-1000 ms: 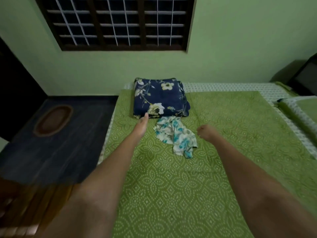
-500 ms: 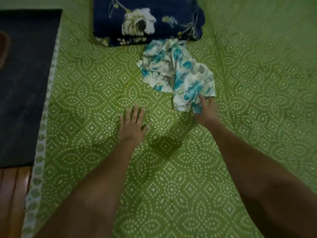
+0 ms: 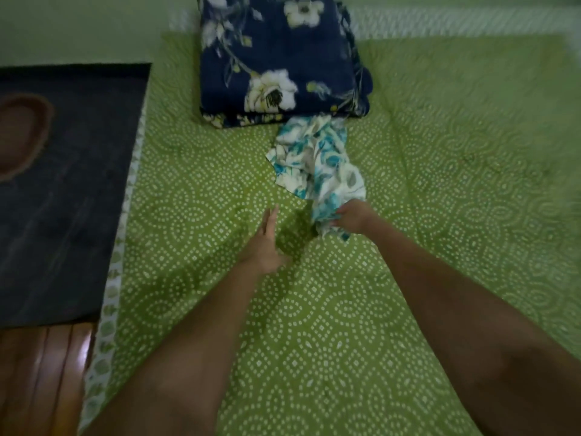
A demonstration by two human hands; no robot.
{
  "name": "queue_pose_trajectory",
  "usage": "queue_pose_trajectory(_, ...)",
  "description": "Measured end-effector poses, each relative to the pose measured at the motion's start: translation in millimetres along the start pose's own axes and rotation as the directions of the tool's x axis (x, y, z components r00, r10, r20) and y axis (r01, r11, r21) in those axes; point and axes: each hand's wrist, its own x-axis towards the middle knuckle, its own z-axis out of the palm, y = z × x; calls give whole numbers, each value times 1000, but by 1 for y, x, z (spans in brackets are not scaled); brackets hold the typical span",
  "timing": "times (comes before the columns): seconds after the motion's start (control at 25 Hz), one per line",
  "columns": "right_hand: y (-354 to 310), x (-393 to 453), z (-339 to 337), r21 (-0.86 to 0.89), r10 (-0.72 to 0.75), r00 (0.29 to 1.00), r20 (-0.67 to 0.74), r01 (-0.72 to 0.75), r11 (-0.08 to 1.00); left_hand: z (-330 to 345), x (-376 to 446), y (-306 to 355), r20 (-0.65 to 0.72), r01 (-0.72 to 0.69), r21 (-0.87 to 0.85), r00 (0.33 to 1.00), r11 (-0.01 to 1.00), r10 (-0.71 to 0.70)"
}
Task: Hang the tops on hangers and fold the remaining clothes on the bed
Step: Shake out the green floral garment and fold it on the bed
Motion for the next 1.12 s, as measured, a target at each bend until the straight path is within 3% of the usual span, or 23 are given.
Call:
queue_pose_trajectory(0.08, -40, -48, -44, 238, -115, 992, 61, 97, 966, -36, -37, 38, -61, -96, -13, 994, 995, 95)
queue_pose_trajectory(0.28, -116, -217, -176, 620, -260, 963, -73, 248, 745, -145, -161, 143, -163, -227, -198, 967, 953, 196)
queue_pose_trajectory(0.36, -142, -298, -225, 699, -307, 938, -158, 326, 636, -184, -221, 180, -234, -263, -149, 946, 953, 224)
queue_pose_trajectory(0.56, -198, -472, -297, 660, -406, 821, -401, 566, 493, -227, -320, 244, -381, -342, -134, 884, 930, 270)
queue_pose_trajectory(0.68, -209, -528, -316, 614, -419, 754, -506, 656, 439, -226, -351, 263, -382, -314, -204, 898, 927, 220)
queue_pose_trajectory(0.76, -204, -552, -323, 627, -409, 698, -588, 712, 315, -224, -366, 269, -353, -271, -230, 918, 935, 179)
queue_pose_trajectory(0.84, -184, -555, -320, 656, -368, 662, -653, 737, 162, -227, -378, 279, -403, -297, -258, 898, 919, 177)
queue_pose_trajectory(0.88, -169, -549, -310, 664, -339, 672, -658, 731, 161, -232, -387, 289, -435, -332, -291, 881, 897, 184)
queue_pose_trajectory(0.96, -135, -524, -268, 636, -293, 749, -594, 660, 400, -241, -407, 311, -499, -405, -358, 844, 841, 195)
queue_pose_trajectory(1.04, -111, -501, -215, 507, -393, 834, -387, 548, 665, -250, -426, 332, -549, -462, -407, 813, 788, 193)
queue_pose_trajectory(1.12, -99, -475, -178, 341, -452, 862, -228, 506, 792, -255, -440, 347, -587, -498, -392, 783, 773, 207)
